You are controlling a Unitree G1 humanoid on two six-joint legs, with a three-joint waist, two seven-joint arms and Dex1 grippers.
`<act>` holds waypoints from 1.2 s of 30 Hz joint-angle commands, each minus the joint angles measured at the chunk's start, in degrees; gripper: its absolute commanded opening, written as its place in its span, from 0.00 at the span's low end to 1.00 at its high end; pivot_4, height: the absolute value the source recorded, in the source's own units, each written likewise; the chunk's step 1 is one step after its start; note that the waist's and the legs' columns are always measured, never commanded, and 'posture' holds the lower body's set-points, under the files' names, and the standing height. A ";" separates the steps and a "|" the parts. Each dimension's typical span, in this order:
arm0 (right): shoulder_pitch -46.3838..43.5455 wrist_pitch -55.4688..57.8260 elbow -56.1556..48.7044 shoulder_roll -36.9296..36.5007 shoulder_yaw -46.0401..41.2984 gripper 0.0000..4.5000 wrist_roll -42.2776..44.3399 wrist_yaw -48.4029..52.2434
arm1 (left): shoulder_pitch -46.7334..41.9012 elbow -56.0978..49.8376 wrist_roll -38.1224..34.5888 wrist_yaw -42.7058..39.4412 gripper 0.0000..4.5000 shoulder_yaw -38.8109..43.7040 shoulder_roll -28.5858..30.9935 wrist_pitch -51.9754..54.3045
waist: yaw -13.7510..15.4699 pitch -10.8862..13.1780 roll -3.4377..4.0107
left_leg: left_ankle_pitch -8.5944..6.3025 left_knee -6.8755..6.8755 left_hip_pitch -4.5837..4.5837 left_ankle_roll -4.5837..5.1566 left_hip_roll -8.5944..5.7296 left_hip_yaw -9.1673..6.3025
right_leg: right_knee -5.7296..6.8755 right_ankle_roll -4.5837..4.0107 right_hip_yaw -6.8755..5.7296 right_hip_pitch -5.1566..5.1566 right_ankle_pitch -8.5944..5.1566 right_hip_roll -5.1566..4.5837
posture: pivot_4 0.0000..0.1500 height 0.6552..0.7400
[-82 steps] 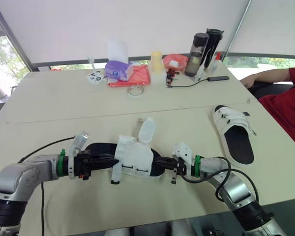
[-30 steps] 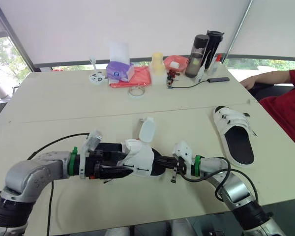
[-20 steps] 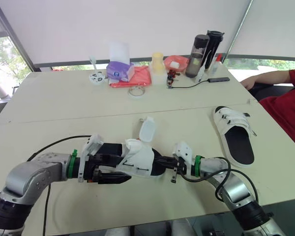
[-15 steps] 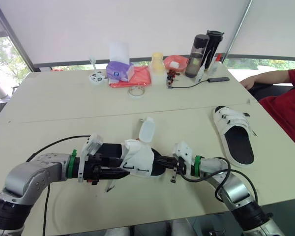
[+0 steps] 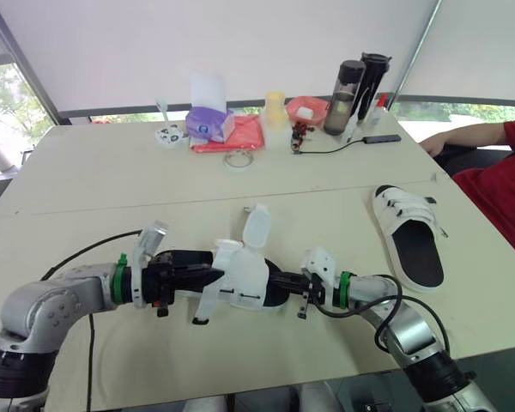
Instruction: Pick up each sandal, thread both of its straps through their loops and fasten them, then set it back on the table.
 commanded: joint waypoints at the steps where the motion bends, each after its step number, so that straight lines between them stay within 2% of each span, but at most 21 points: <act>1: 1.38 2.21 5.77 -0.48 0.58 0.00 -3.76 -2.32 | -2.65 0.45 -5.68 4.03 0.00 2.39 -1.72 1.83 | -0.13 -0.01 -0.01 | 0.00 0.00 0.00 0.00 0.00 -0.01 | 0.00 0.00 0.00 0.00 0.00 0.01 | 1.00 1.00; 5: 1.49 2.18 5.76 -0.33 0.79 0.00 -3.92 -2.44 | -4.72 4.17 -5.62 7.02 0.00 2.24 -4.38 1.62 | -0.13 -0.01 0.01 | 0.04 0.00 0.05 0.06 -0.02 0.04 | 0.06 -0.19 -0.04 0.09 0.13 0.07 | 1.00 1.00; 12: 1.87 2.29 5.42 -0.41 0.74 0.00 -3.95 -2.81 | -5.56 9.44 0.93 4.39 0.00 -0.43 -5.28 -1.60 | -0.07 -0.02 -0.02 | 0.02 0.01 0.09 0.02 -0.05 0.07 | 0.06 -0.18 -0.07 0.08 0.13 0.13 | 1.00 1.00; 18: 2.00 2.31 5.33 -0.45 0.74 0.00 -4.05 -3.03 | -10.76 16.07 1.49 4.95 0.00 0.96 -7.67 -1.99 | 0.05 -0.02 -0.05 | 0.01 0.01 0.09 0.02 -0.04 0.05 | 0.05 -0.18 -0.08 0.08 0.13 0.08 | 1.00 1.00; 28: 2.26 2.20 5.20 -0.54 0.90 0.00 -4.19 -3.33 | -12.33 18.75 7.96 -2.63 0.00 -3.98 -5.32 -1.55 | -0.09 -0.03 -0.06 | 0.02 0.01 0.09 0.03 -0.06 0.07 | 0.06 -0.18 -0.09 0.16 0.14 0.13 | 1.00 1.00; 33: 2.38 2.15 5.02 -0.51 0.87 0.00 -4.23 -3.47 | -10.49 17.34 13.69 -6.22 0.00 -7.72 -4.10 -5.91 | -0.12 -0.03 -0.05 | 0.01 0.01 0.09 0.01 -0.06 0.06 | 0.04 -0.17 -0.09 0.11 0.13 0.07 | 1.00 1.00; 36: 2.40 2.16 4.96 -0.49 0.79 0.00 -4.21 -3.55 | -10.22 17.32 14.14 -6.53 0.20 -7.62 -4.20 -5.77 | -0.11 -0.03 -0.05 | 0.01 0.00 0.08 0.01 -0.05 0.06 | 0.02 -0.18 -0.08 0.08 0.13 0.04 | 1.00 1.00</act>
